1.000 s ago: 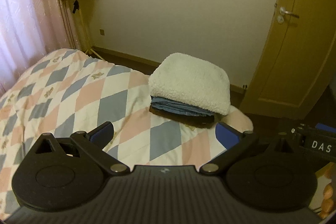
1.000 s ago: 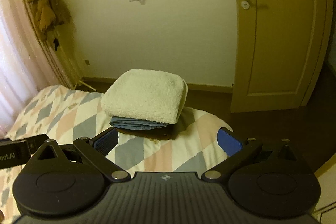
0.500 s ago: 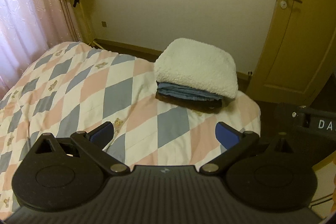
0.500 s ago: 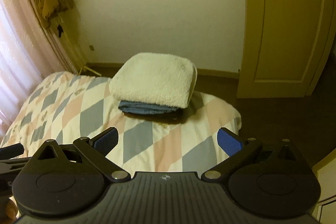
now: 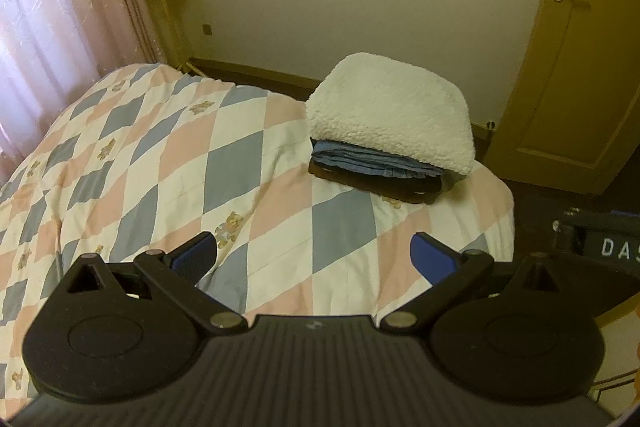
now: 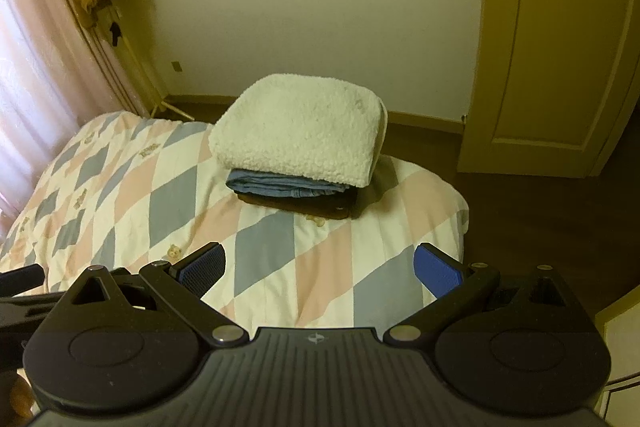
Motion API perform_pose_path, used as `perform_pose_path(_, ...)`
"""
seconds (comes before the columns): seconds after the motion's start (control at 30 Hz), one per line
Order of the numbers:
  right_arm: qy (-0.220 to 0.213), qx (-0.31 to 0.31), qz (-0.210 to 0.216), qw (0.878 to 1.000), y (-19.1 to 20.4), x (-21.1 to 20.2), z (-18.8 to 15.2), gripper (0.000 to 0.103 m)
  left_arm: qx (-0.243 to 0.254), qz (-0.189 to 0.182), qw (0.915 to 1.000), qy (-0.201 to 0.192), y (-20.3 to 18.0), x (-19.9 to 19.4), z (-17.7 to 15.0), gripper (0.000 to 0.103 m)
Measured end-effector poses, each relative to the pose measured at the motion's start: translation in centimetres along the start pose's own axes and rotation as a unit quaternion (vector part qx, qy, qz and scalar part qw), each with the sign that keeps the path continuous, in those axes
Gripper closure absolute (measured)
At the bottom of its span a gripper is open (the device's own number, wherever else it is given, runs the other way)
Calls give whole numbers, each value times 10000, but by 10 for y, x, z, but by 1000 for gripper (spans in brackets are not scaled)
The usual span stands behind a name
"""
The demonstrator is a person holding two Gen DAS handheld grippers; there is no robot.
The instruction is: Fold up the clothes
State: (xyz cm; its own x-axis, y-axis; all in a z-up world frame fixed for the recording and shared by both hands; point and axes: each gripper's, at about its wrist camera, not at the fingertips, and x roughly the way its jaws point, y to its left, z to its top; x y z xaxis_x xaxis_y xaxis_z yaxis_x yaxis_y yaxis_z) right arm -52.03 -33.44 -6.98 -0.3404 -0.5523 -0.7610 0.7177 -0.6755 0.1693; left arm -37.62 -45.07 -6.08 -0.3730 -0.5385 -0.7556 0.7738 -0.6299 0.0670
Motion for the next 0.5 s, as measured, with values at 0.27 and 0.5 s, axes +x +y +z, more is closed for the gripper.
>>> perform_pose_path(0.27,173,11,-52,9998,-3,25,9,0,-53,76,9998,183,-1,25,11,1)
perform_pose_path(0.5,306,20,-94,9995,-6,47,18,0,-94,95,9994,325,-4,48,22,1)
